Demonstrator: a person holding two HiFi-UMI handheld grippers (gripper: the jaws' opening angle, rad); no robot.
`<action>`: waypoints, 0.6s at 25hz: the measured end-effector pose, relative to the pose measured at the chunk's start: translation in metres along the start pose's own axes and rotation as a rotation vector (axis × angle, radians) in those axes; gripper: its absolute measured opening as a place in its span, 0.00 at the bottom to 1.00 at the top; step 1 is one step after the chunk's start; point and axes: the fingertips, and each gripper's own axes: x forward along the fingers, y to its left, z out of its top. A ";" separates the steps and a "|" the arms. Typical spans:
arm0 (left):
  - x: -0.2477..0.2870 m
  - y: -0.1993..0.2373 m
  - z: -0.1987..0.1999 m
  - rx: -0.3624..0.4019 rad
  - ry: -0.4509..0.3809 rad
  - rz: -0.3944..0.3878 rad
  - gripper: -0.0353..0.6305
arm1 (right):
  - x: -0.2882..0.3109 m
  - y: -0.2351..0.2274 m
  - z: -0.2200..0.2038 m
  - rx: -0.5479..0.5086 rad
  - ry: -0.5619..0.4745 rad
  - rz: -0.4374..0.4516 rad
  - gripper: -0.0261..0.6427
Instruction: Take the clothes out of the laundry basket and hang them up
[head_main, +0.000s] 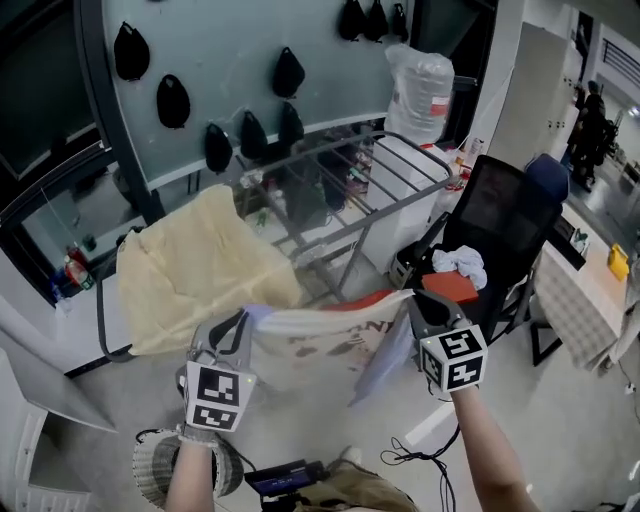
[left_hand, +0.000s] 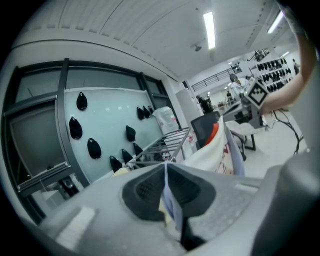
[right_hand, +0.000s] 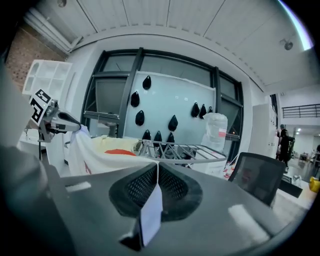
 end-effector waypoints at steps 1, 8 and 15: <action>0.013 -0.006 0.009 -0.005 -0.006 0.003 0.07 | 0.000 -0.016 0.003 -0.009 -0.007 -0.004 0.06; 0.101 -0.029 0.061 0.004 -0.051 0.002 0.07 | 0.013 -0.118 0.013 -0.077 -0.030 -0.088 0.06; 0.190 -0.031 0.109 0.041 -0.083 0.002 0.07 | 0.054 -0.204 0.031 -0.104 -0.066 -0.159 0.06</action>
